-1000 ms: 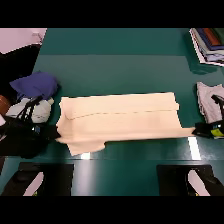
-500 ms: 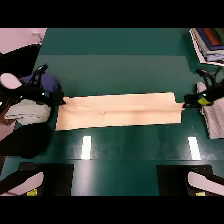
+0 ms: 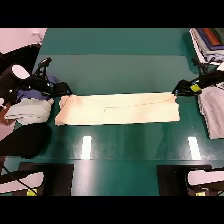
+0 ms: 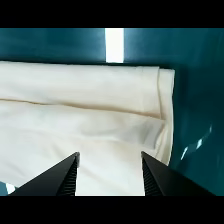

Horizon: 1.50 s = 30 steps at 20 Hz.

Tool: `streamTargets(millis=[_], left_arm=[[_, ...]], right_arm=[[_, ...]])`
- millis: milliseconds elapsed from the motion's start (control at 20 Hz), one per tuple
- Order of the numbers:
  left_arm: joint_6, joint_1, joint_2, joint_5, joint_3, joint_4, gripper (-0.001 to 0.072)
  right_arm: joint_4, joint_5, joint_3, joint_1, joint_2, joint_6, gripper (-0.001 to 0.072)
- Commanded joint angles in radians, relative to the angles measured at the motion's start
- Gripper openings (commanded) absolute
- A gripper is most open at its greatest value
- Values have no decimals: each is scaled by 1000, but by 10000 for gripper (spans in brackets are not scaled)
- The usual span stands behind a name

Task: Fold the shirts.

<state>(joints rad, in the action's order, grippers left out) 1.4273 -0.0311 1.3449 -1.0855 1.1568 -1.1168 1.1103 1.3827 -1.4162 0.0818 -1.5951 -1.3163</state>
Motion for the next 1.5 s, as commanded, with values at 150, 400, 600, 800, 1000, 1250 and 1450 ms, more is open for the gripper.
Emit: streamTargets(millis=[150, 400, 600, 800, 1000, 1250, 1450], left_arm=[[-3, 0, -2, -157, 48, 21, 34], [-22, 21, -1, -112, 45, 155, 33], [-8, 148, 0, -30, 45, 152, 23], [52, 287, 45, 104, 46, 153, 22], [69, 423, 182, 163, 92, 158, 22], [75, 542, 384, 161, 279, 189, 22], [122, 576, 460, 174, 350, 192, 22]], right_arm=[[-72, 136, 90, 192, -16, 50, 566], [-172, 53, 304, 245, -47, 143, 609], [-303, -54, 352, 187, -64, 219, 487], [-306, -53, 253, 130, -63, 219, 15], [-307, 8, 154, 77, 22, 216, 14], [-307, 18, -3, -33, 201, 132, 13], [-308, 22, -138, -166, 242, 37, 13]])
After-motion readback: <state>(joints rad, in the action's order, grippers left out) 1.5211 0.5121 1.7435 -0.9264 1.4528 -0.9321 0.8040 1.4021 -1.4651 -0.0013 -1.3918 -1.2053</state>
